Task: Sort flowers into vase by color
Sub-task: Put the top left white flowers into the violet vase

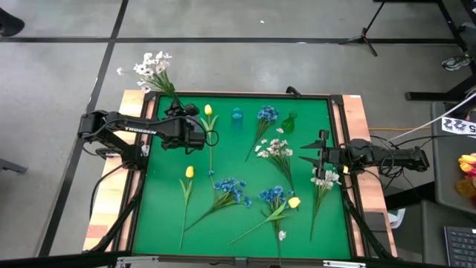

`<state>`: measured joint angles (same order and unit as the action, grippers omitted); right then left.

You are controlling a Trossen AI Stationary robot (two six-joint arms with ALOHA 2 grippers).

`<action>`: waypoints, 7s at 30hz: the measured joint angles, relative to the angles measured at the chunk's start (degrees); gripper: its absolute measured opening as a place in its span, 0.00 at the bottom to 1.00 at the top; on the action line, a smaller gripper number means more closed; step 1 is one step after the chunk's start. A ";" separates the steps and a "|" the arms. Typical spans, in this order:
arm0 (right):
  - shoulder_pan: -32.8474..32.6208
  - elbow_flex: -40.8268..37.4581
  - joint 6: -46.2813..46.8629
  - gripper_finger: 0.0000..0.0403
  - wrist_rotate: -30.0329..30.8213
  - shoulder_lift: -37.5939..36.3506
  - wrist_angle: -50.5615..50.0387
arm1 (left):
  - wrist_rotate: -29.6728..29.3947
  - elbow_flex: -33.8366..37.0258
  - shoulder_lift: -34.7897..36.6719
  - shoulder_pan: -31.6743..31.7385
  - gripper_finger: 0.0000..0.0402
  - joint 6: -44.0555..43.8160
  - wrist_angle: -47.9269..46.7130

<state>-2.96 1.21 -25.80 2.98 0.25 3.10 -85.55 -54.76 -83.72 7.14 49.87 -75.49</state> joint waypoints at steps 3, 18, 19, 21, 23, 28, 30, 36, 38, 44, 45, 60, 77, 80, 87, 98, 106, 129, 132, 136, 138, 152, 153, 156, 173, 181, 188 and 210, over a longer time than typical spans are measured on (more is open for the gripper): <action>0.00 0.00 0.00 0.40 0.00 -0.02 -0.22 | 0.01 0.02 0.00 0.00 0.00 0.21 -0.05; 0.00 0.00 0.00 0.40 0.00 0.00 -0.24 | 1.74 0.02 0.00 -2.46 0.00 1.53 -0.12; 0.00 0.00 0.00 0.40 0.00 -0.02 -0.24 | 1.80 0.02 0.00 -2.74 0.00 1.55 -0.12; -0.01 0.00 0.00 0.40 0.00 -0.02 -0.24 | 2.11 0.02 0.00 -3.13 0.00 1.65 -0.14; -0.01 0.00 0.01 0.40 0.00 -0.01 -0.25 | 2.17 0.02 0.00 -3.15 0.00 2.59 -0.12; -0.01 0.00 0.02 0.40 0.00 -0.02 -0.26 | 2.40 0.02 0.00 -3.15 0.00 3.90 -0.14; -0.02 0.00 0.02 0.40 0.00 0.00 -0.26 | 2.55 0.02 0.00 -3.15 0.00 5.78 -0.13; -0.02 0.00 0.02 0.40 0.00 -0.02 -0.27 | 2.59 0.02 0.00 -3.15 0.00 7.54 -0.28; 0.00 0.00 0.02 0.40 0.00 -0.02 -0.28 | 2.57 0.02 0.00 -3.15 0.00 7.54 -0.34; -0.02 0.00 0.02 0.40 0.00 -0.02 -0.40 | 2.10 0.02 0.00 -3.10 0.00 7.28 -0.56; -0.02 0.00 0.02 0.40 0.00 -0.02 -0.49 | 2.09 0.02 0.00 -3.08 0.00 7.28 -0.60; 0.00 0.02 0.02 0.40 -0.02 -0.02 -1.75 | 1.89 0.02 0.00 -3.08 0.00 7.07 -0.30; -0.02 0.02 0.02 0.40 -0.02 -0.02 -1.89 | 2.05 2.93 -0.13 -3.14 0.00 8.00 2.88; 0.00 0.02 0.02 0.40 -0.03 -0.02 -1.91 | 1.99 6.08 -0.13 -3.47 0.00 7.94 2.74; 0.00 0.02 0.02 0.40 -0.02 -0.02 -1.95 | 0.48 9.44 -0.15 -5.75 0.00 4.31 2.83; 0.00 0.02 0.02 0.40 -0.02 -0.01 -1.95 | -0.38 9.44 -0.15 -7.33 0.00 4.06 2.94; -0.02 0.02 -0.13 0.40 -0.02 -0.02 -1.97 | -0.43 9.42 -0.15 -7.32 0.00 4.90 2.94; 0.00 0.02 -1.16 0.40 0.00 -0.02 -2.01 | -0.01 9.38 -0.13 -7.32 0.00 9.03 2.68; -0.02 0.02 -1.68 0.40 0.00 -0.02 -2.02 | -0.01 9.38 -0.13 -7.42 0.00 9.07 2.60; 0.00 0.02 -1.84 0.40 0.00 -0.02 -2.01 | 0.45 9.11 -0.13 -7.90 0.00 10.43 2.41; 0.00 0.02 -2.00 0.40 0.00 -0.02 -2.02 | 0.61 8.49 -0.13 -8.02 0.00 10.94 2.41; 0.00 0.02 -3.18 0.40 0.46 -0.02 -1.99 | 3.04 6.23 -0.11 -7.89 0.00 16.42 4.85; -0.01 0.02 -3.17 0.40 0.46 -0.02 -2.00 | 3.19 6.23 -0.11 -7.89 0.00 16.88 5.80; -0.01 0.02 -3.19 0.40 0.46 -0.02 -2.00 | 4.08 6.23 -0.11 -7.89 0.00 18.97 9.28; 0.00 0.05 -3.14 0.40 0.43 -0.02 -2.65 | 9.02 6.23 -0.11 -7.87 0.00 23.40 14.05; 0.00 0.07 -3.08 0.40 0.42 -0.02 -2.89 | 10.35 6.23 -0.11 -7.87 0.05 22.73 14.70; -0.02 0.09 -2.99 0.40 1.99 -0.02 -2.91 | 10.57 6.23 -0.11 -7.87 0.16 23.10 14.69; 0.00 0.11 -3.01 0.40 3.52 -0.01 -2.93 | 9.73 6.23 -0.11 -8.02 0.45 22.25 14.63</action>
<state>-2.96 1.32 -28.81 6.50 0.24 0.16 -75.82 -48.53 -83.83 -0.89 72.12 -60.86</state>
